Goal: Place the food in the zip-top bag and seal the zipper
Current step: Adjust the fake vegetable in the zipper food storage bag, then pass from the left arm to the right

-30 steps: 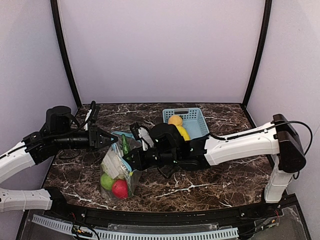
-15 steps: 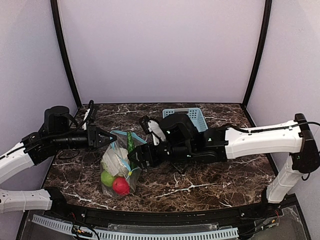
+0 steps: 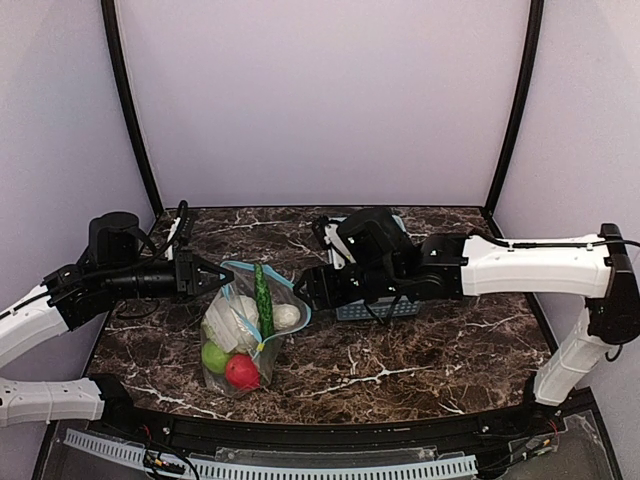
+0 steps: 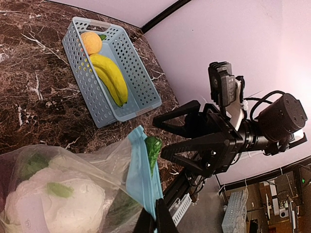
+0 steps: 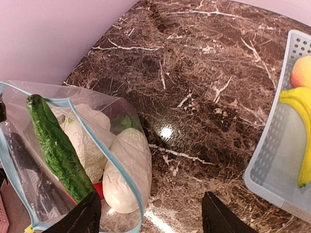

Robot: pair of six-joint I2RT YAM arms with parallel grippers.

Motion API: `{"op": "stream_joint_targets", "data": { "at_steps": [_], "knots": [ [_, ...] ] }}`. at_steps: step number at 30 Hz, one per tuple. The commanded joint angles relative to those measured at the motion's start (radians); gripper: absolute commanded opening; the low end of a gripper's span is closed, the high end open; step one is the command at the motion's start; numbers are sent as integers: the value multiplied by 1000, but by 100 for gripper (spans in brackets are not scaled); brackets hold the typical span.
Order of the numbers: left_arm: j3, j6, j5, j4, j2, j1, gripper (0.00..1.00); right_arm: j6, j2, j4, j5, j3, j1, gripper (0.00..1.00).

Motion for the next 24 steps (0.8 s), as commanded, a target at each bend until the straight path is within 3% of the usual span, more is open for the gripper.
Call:
{"op": "stream_joint_targets", "data": {
  "at_steps": [1, 11, 12, 16, 17, 24],
  "knots": [
    [0, 3, 14, 26, -18, 6, 1, -18, 53, -19, -54, 26, -9, 66],
    [13, 4, 21, 23, -6, 7, 1, -120, 152, 9, -75, 149, -27, 48],
    [14, 4, 23, 23, -2, 7, 1, -134, 162, 13, -80, 166, -31, 42],
    [22, 8, 27, 10, -4, 6, 1, -176, 181, 1, -106, 239, -35, 4],
    [29, 11, 21, -6, -6, 6, 1, -182, 178, -4, -112, 257, -34, 0],
    [80, 77, -48, -130, -23, 8, 1, -179, 81, 4, -155, 256, -19, 0]
  ]
}}
